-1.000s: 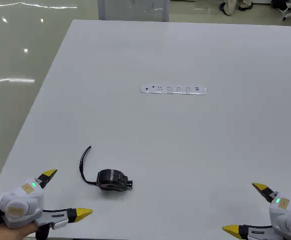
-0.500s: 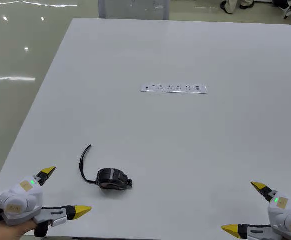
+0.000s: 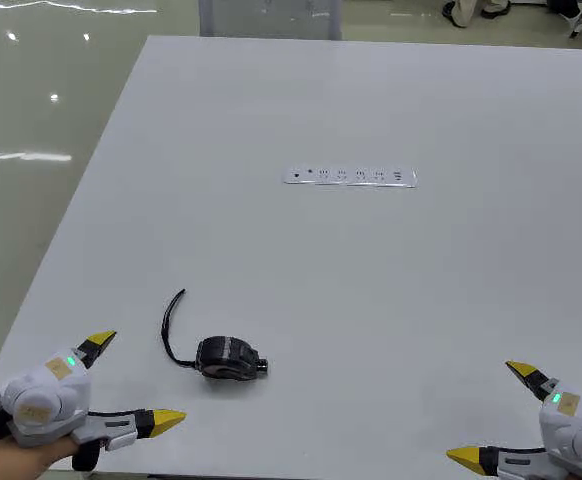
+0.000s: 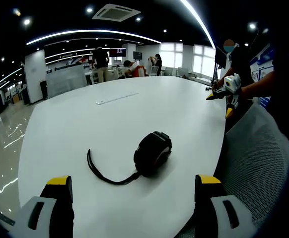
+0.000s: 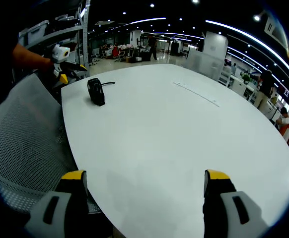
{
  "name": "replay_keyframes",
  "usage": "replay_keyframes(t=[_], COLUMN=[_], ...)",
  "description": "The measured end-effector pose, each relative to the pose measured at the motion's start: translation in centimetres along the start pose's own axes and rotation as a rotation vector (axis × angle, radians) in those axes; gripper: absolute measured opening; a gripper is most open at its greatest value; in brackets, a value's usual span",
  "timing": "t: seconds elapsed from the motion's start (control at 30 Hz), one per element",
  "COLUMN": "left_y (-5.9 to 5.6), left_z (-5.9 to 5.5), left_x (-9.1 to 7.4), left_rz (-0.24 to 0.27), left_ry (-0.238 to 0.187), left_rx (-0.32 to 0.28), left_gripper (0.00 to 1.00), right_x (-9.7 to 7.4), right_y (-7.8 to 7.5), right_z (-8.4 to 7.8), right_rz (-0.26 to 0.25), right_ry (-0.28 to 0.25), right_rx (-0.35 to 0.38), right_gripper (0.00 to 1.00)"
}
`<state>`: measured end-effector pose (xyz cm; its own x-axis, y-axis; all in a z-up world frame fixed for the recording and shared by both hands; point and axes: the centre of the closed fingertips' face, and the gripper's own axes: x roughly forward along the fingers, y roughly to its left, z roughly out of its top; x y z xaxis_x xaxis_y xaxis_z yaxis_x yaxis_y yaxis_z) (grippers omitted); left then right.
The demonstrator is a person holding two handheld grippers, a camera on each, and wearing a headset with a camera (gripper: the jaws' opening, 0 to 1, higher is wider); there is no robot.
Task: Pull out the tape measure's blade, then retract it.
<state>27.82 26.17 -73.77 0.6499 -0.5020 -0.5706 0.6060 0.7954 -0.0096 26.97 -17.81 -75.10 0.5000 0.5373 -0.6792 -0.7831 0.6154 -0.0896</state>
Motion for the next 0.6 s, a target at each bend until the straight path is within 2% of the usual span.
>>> replay_keyframes(t=[0.2,0.3,0.47,0.53,0.6], left_y=[0.1,-0.1,-1.0,-1.2,-1.1], left_z=[-0.1,0.2,1.6,2.0,2.1], left_x=[0.1,0.3,0.9,1.4,1.8], left_rz=[-0.006,-0.023,-0.08,-0.102,-0.116], left_ry=[0.009,0.022,0.064,0.08,0.113], left_rx=[0.015,0.04,0.137,0.169,0.22], left_gripper=[0.99,0.98,0.94,0.94,0.94], right_x=[0.0,0.0,0.3,0.5,0.6], right_y=[0.0,-0.2,0.1,0.2,0.1], right_z=[0.2,0.6,2.3,2.9,3.5], right_rz=[0.0,0.0,0.025,0.032,0.037], right_ry=[0.0,-0.006,-0.02,-0.023,-0.026], right_rx=[-0.001,-0.005,-0.051,-0.059,-0.07], right_gripper=[0.99,0.99,0.99,0.99,0.99])
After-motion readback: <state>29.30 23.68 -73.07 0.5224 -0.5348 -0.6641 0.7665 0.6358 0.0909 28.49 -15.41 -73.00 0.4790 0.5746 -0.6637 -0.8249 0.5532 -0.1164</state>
